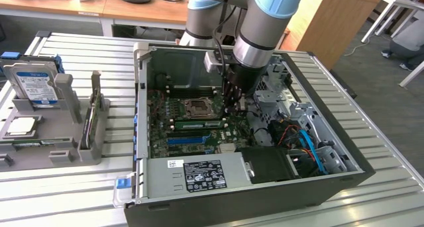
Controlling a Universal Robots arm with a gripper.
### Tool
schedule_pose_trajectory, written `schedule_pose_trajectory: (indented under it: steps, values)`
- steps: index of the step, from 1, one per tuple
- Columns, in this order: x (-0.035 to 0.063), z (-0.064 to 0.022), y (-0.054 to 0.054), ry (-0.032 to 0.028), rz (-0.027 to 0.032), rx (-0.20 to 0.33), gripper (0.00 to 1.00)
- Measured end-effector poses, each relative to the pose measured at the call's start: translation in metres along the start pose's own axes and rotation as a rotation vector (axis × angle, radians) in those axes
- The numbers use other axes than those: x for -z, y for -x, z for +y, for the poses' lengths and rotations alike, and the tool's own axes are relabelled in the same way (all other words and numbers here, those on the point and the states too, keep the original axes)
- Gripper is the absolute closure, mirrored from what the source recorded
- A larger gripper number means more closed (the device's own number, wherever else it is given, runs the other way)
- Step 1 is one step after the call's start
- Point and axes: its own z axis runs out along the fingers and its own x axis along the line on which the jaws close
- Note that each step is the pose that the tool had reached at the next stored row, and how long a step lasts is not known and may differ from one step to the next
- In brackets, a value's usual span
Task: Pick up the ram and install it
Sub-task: 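Press down the ram until it locks into place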
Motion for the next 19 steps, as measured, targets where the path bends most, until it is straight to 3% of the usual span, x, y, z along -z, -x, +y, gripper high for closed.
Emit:
schedule_pose_trajectory:
  steps: [19]
  values:
    - [-0.0097,-0.0005,-0.0003,0.0001,0.0002,0.0,0.89]
